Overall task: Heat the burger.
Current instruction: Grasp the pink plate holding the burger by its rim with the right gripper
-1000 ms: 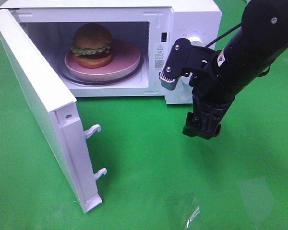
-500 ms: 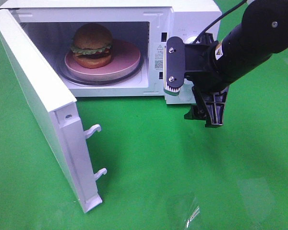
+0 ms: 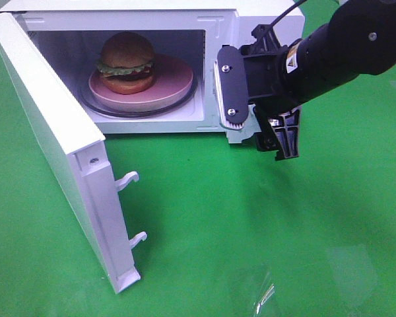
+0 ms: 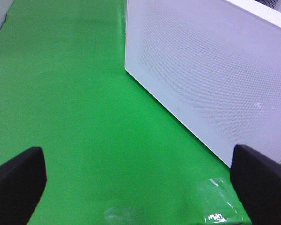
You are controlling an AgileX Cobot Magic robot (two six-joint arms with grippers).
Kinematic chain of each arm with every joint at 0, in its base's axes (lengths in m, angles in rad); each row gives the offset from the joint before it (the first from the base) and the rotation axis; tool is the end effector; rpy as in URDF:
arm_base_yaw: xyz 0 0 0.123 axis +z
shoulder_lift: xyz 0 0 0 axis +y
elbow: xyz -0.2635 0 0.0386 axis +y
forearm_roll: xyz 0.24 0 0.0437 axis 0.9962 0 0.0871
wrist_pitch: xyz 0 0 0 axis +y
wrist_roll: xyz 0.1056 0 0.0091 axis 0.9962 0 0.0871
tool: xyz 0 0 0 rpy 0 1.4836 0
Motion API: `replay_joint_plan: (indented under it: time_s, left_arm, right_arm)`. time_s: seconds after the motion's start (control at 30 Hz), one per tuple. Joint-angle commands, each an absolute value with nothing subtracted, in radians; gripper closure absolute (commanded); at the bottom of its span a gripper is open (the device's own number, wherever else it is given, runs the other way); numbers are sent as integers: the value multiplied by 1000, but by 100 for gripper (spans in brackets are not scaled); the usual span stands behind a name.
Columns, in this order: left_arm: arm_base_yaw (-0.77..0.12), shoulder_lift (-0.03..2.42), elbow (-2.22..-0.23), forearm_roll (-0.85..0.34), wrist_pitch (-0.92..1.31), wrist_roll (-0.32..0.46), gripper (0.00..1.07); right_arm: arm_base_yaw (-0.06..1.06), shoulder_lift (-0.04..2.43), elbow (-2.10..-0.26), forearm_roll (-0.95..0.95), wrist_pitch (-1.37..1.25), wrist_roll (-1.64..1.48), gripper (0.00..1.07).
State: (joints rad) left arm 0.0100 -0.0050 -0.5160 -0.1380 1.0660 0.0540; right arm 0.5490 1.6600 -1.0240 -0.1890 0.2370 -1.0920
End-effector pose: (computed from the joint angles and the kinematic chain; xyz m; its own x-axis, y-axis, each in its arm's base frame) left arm 0.0174 -0.0126 0.2714 -0.4396 -0.0174 -0.8980 0.0926 0.9936 -0.0645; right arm 0.3061 0.1818 0.1999 0.2985 -0.9379 -0.1766 -0.7188 -0.0993 -0.6881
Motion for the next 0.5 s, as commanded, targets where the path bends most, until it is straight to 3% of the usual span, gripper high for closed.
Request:
replay_joint_plan:
  time_s: [0.03,0.5]
  left_arm:
    - [13,-10,-517,-141,1071,49,6]
    - [13,-10,-517,-141,1071,49,6]
  right_arm:
    - [595,1697,-1056,-194,216,-1090,20]
    - [644,1852,-1223,-199,211,-1064,20]
